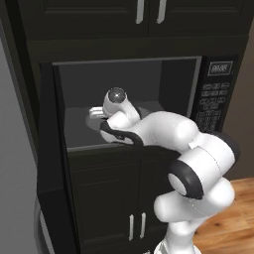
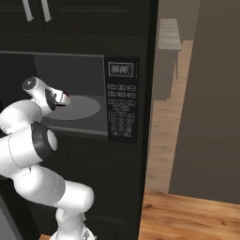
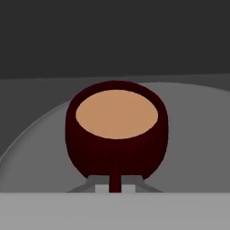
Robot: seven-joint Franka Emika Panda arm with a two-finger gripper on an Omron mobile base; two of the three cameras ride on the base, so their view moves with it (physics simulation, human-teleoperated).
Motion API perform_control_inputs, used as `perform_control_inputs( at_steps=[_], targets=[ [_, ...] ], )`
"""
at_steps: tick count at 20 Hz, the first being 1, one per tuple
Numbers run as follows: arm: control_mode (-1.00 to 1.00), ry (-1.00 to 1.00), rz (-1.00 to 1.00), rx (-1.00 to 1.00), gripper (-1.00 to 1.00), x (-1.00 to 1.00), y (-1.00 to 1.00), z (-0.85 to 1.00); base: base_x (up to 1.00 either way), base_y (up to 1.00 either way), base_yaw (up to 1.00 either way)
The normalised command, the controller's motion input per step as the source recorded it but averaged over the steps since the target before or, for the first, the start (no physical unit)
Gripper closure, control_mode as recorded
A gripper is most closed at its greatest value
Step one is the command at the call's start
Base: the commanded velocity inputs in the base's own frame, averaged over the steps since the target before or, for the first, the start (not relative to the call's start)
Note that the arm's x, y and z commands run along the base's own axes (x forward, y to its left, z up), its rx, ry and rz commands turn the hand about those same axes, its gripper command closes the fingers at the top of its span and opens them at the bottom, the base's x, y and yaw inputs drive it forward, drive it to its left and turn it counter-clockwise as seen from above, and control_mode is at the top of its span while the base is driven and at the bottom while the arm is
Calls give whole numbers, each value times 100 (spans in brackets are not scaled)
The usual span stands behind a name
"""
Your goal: Pick the cup of tea, navigate to the dining table, and place it on the saucer.
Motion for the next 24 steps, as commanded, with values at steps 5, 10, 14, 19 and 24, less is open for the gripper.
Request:
perform_control_inputs(
  at_steps=[5, 10, 14, 19, 24],
  targets=[
    [-100, -9, 2, 2, 100, -88, -3, 0, 0, 0, 0],
    [-100, -11, 3, 4, 100, -90, -12, 17, 0, 0, 0],
    [-100, -3, 4, 7, 100, -77, -24, 47, 0, 0, 0],
    [-100, 0, 4, 3, 100, -58, -35, 55, 0, 0, 0],
    [-100, 5, 5, 0, 100, -50, -30, 51, 0, 0, 0]
  ],
)
